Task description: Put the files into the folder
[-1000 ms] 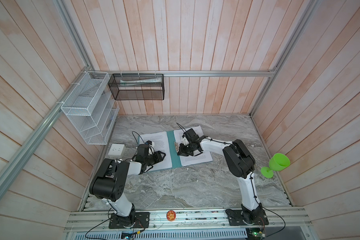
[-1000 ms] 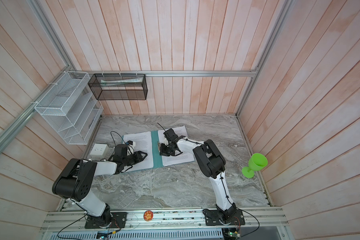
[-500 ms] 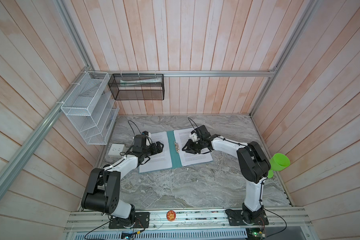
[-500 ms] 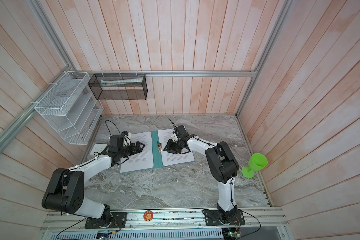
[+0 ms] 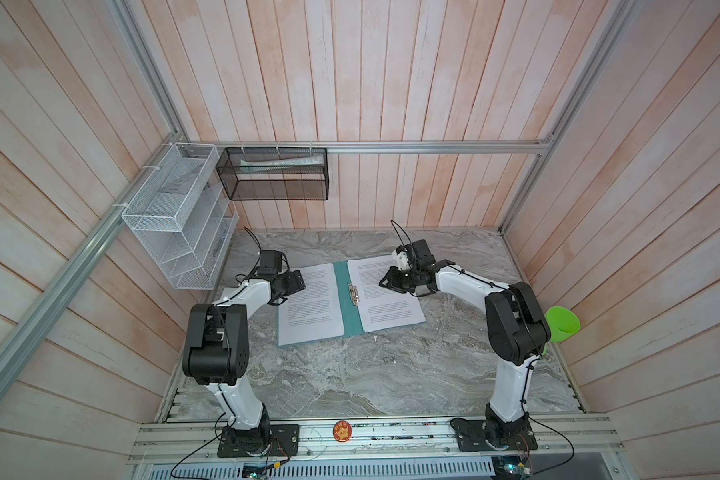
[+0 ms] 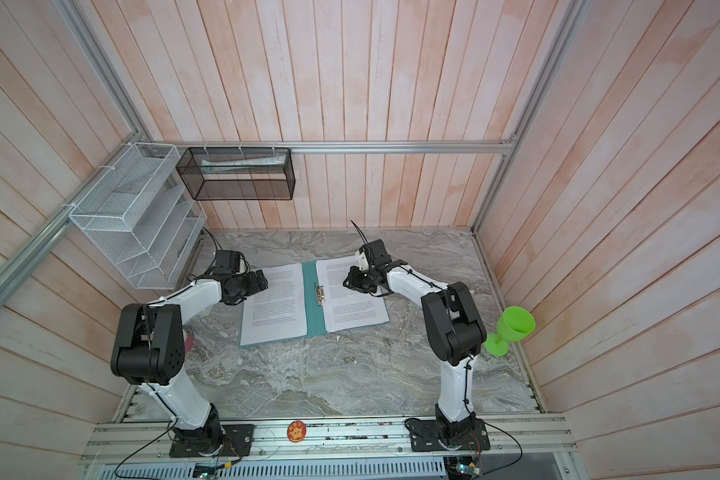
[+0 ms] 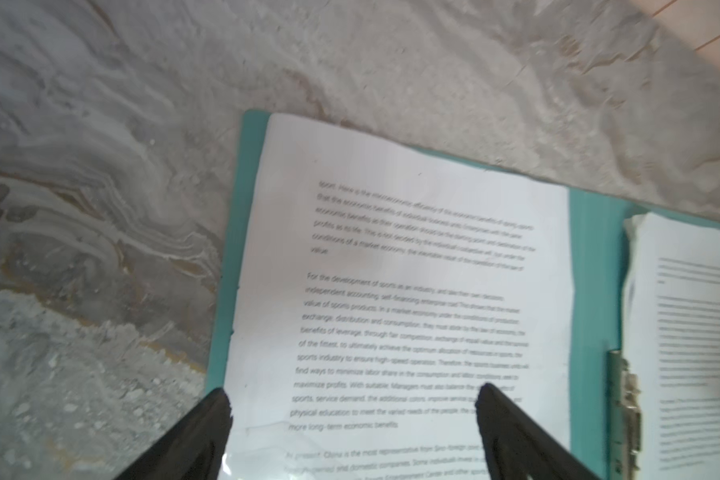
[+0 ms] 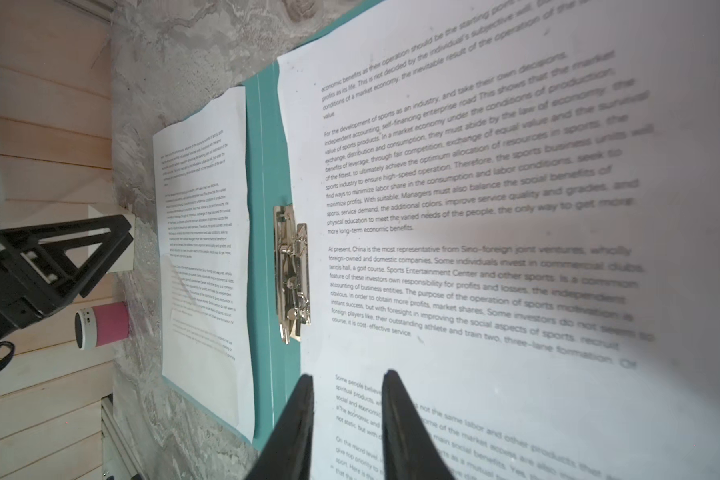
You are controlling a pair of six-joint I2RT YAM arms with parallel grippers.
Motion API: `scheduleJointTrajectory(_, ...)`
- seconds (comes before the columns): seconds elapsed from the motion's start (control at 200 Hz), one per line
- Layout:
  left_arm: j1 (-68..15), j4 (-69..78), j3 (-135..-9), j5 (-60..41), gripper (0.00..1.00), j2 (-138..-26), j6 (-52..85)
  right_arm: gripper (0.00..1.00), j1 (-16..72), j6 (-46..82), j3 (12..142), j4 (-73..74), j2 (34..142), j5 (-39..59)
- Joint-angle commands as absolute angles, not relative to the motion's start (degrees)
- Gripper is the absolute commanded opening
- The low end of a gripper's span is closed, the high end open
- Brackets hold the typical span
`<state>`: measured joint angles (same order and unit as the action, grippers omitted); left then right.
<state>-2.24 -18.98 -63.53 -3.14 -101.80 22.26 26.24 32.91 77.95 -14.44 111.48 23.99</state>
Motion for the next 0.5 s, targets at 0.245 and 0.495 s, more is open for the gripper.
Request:
scheduleJointTrajectory(0.245,-0.5,-23.01,-63.28,-0.73,0.95,-105.13,21.28,0.27,26.28,29.8,78.22,-13.89,111.81,23.3)
scheduleJointTrajectory(0.495,-0.52,-17.7,-64.08,-10.46,0.92,-109.51,18.51,0.26,26.27,30.32,78.21,-13.73,111.27,23.71)
